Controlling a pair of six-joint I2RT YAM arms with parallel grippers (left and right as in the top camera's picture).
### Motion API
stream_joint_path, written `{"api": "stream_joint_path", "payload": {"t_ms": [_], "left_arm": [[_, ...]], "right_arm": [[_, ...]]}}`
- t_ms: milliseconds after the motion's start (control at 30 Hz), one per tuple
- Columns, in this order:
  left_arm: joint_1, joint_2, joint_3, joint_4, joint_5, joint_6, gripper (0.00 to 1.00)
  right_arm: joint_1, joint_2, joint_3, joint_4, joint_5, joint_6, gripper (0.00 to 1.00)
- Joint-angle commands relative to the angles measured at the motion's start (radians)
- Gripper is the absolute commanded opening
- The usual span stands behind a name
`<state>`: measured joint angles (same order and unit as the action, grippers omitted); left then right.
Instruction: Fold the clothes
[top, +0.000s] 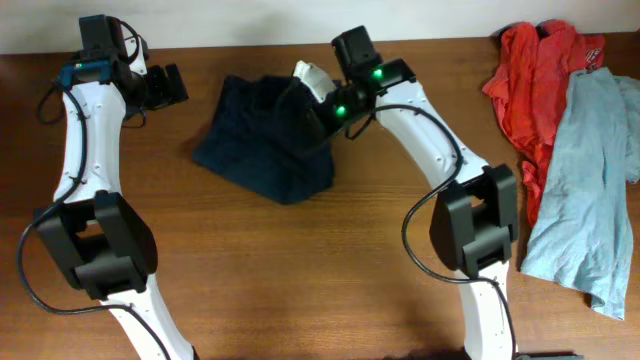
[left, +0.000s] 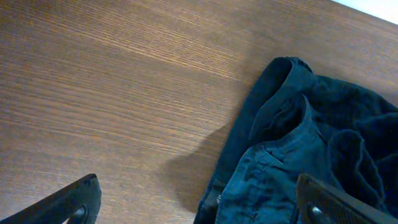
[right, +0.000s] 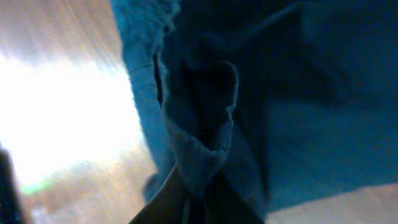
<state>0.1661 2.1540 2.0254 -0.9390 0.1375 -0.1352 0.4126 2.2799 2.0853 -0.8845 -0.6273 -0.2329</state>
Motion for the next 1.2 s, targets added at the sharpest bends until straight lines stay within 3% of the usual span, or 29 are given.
{"api": "stream_joint_path", "payload": {"t_ms": [0,267,333,400,467,767,1167], "left_arm": [[0.009,-0.034,0.012,0.001,-0.005,0.016,0.99],[0.009,-0.034,0.012,0.003,-0.004,0.016,0.99],[0.009,-0.034,0.012,0.002,-0.004,0.016,0.99],[0.009,-0.034,0.012,0.002,-0.003,0.016,0.99],[0.009,-0.034,0.012,0.002,-0.004,0.016,0.99],[0.009,-0.034,0.012,0.002,-0.004,0.016,0.99],[0.005,-0.133,0.012,0.000,-0.002,0.017,0.99]], "right_arm": [[0.091,0.004,0.036,0.004,-0.034,0.109,0.04],[0.291,0.005,0.032,0.050,0.224,0.315,0.04],[0.329,0.005,0.025,0.082,0.268,0.343,0.26],[0.362,0.005,0.022,0.110,0.292,0.343,0.64],[0.397,0.005,0.022,0.134,0.333,0.343,0.82],[0.374,-0.024,0.039,0.141,0.270,0.347,0.80],[0.123,-0.222,0.050,0.078,0.235,0.347,0.83]]}}
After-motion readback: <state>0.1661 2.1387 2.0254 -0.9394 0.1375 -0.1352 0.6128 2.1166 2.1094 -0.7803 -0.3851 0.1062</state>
